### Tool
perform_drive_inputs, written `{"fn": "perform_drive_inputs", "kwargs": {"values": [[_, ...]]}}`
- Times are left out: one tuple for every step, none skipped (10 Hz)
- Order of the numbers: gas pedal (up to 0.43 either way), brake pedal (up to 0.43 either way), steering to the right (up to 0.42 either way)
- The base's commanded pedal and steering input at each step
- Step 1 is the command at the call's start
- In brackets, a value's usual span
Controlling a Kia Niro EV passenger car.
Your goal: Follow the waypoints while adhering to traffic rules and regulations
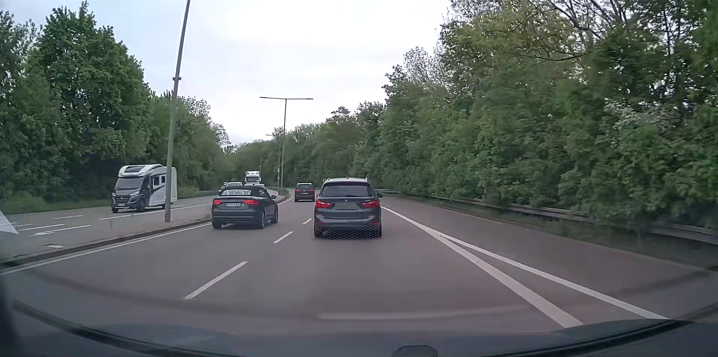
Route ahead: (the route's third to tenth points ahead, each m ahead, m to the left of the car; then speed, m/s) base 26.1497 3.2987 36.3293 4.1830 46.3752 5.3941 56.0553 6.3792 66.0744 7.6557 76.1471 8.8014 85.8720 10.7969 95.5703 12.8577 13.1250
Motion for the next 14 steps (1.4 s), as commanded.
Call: {"fn": "perform_drive_inputs", "kwargs": {"values": [[0.189, 0.0, -0.013], [0.177, 0.0, -0.012], [0.177, 0.0, -0.012], [0.177, 0.0, -0.012], [0.177, 0.0, -0.012], [0.177, 0.0, -0.012], [0.177, 0.0, -0.012], [0.189, 0.0, -0.014], [0.189, 0.0, -0.015], [0.189, 0.0, -0.015], [0.189, 0.0, -0.015], [0.189, 0.0, -0.015], [0.189, 0.0, -0.015], [0.189, 0.0, -0.015]]}}
